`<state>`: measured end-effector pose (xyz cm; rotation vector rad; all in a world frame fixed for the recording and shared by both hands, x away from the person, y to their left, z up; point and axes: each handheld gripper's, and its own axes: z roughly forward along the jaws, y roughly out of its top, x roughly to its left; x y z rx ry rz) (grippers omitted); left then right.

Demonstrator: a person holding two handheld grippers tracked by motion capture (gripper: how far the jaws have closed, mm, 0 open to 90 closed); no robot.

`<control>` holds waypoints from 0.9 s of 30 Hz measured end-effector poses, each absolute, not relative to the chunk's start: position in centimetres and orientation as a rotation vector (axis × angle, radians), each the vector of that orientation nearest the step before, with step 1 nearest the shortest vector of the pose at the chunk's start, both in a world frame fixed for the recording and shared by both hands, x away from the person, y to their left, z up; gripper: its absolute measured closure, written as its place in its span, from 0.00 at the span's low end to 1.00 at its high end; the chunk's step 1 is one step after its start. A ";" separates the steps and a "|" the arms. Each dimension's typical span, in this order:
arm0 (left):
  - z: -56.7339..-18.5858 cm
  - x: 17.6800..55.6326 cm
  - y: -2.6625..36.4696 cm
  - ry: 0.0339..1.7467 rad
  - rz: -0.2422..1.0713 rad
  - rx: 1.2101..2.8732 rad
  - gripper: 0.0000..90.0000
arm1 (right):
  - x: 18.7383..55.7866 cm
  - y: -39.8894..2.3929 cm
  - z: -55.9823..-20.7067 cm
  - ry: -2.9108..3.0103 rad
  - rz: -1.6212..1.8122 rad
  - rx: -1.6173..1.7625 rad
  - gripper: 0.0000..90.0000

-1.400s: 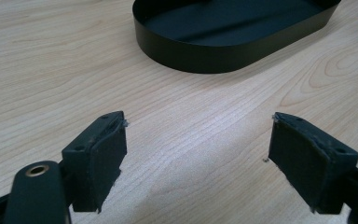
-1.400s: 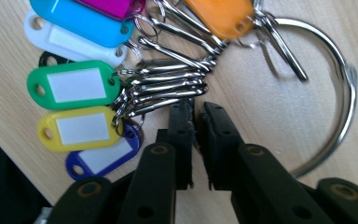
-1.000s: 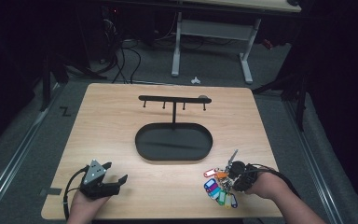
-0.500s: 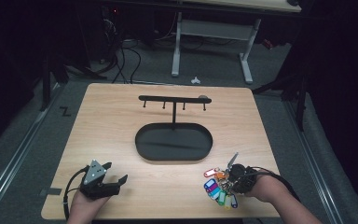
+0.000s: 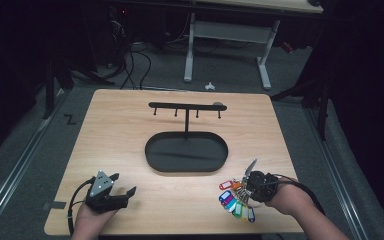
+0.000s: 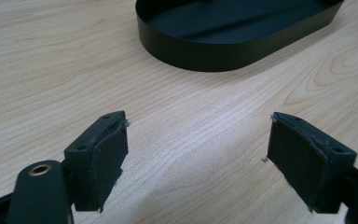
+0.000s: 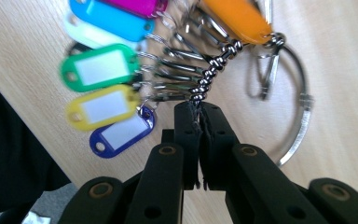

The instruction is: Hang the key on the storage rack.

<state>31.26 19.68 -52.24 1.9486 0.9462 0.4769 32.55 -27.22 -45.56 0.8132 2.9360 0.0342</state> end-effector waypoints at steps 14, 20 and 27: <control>-52.2 31.2 19.7 0.947 0.478 1.951 0.23 | 32.8 -26.9 -41.9 2.857 0.038 0.767 0.97; -52.2 31.2 19.6 0.945 0.478 1.953 0.23 | 33.1 -27.2 -40.7 2.849 0.074 0.795 0.97; -52.3 31.2 19.6 0.947 0.476 1.956 0.23 | 33.5 -27.2 -38.9 2.843 0.136 0.838 0.97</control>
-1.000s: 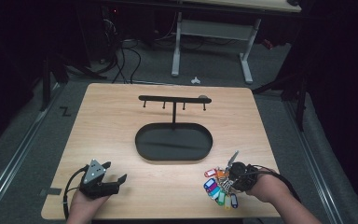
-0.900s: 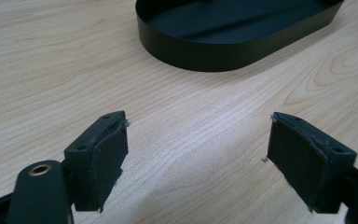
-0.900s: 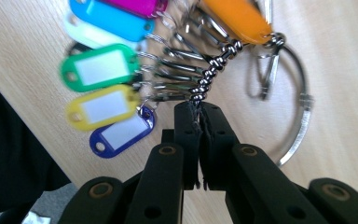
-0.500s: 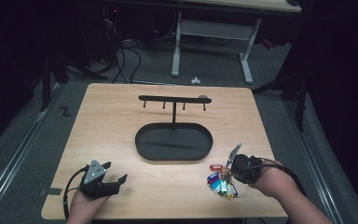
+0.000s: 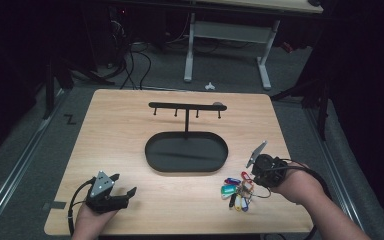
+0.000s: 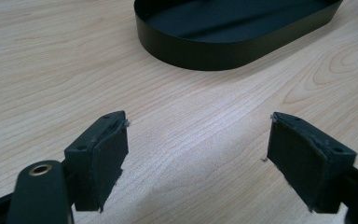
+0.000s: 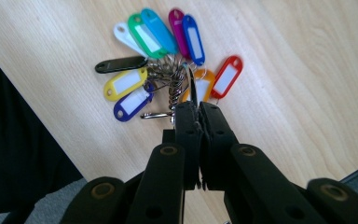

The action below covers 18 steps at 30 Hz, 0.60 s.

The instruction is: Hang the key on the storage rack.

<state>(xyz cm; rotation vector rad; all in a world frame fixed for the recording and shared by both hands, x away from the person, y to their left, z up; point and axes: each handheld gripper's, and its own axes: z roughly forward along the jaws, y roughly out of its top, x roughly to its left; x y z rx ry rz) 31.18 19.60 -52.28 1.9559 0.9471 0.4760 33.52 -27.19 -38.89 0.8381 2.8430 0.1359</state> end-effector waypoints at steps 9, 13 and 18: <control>-52.3 31.2 19.6 0.947 0.477 1.955 0.23 | 34.4 -26.9 -36.1 2.818 0.162 0.865 0.97; -52.2 31.1 19.7 0.948 0.476 1.951 0.23 | 34.7 -26.8 -34.9 2.810 0.162 0.873 0.97; -52.2 31.2 19.8 0.949 0.477 1.946 0.23 | 34.9 -26.5 -33.5 2.799 0.158 0.873 0.97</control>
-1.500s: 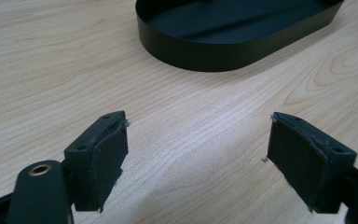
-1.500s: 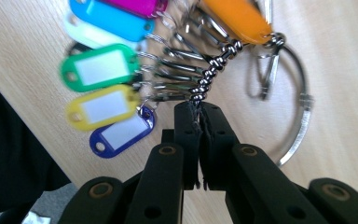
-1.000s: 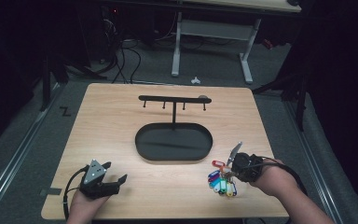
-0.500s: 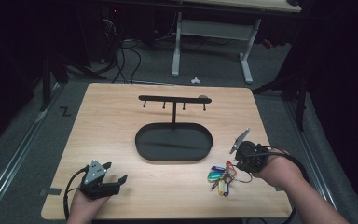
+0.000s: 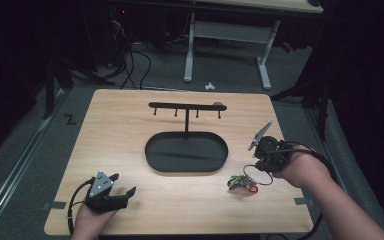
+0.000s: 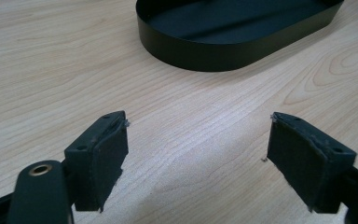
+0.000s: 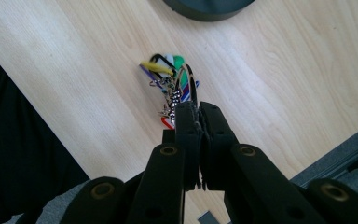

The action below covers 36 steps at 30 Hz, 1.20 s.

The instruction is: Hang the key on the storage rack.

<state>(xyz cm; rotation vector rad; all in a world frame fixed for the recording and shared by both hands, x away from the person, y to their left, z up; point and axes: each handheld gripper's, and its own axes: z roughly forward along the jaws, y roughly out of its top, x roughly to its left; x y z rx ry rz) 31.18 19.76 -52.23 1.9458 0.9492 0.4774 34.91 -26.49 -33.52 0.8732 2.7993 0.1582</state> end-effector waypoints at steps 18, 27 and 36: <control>-52.2 31.2 19.7 0.948 0.471 1.943 0.23 | 35.9 -25.0 -29.3 2.765 0.175 0.859 0.97; -52.3 31.1 19.9 0.949 0.466 1.949 0.23 | 37.0 -24.0 -28.7 2.762 0.181 0.841 0.97; -52.3 31.0 19.9 0.950 0.467 1.954 0.23 | 38.4 -23.2 -28.3 2.761 0.183 0.827 0.97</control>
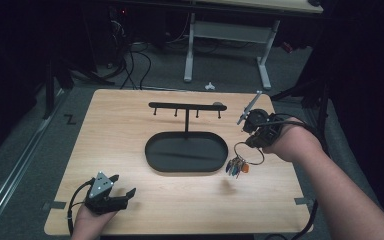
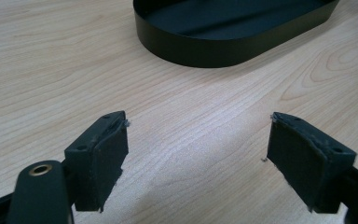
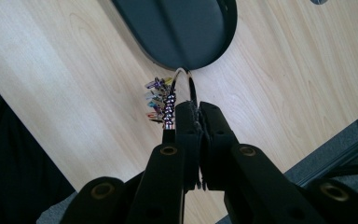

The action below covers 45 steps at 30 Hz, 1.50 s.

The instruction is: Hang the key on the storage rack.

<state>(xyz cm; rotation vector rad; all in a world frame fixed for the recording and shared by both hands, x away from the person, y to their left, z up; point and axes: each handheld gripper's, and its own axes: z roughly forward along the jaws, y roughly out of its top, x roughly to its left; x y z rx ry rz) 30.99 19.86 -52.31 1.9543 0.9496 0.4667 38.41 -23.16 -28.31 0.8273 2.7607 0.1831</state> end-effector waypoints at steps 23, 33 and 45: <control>-52.2 30.9 20.3 0.961 0.466 1.935 0.23 | 41.4 -21.1 -27.2 2.735 0.209 0.807 0.97; -52.2 30.9 20.4 0.961 0.465 1.930 0.23 | 43.1 -20.4 -27.7 2.748 0.207 0.835 0.97; -52.1 30.9 20.4 0.961 0.461 1.926 0.23 | 45.3 -18.8 -27.3 2.743 0.254 0.835 0.97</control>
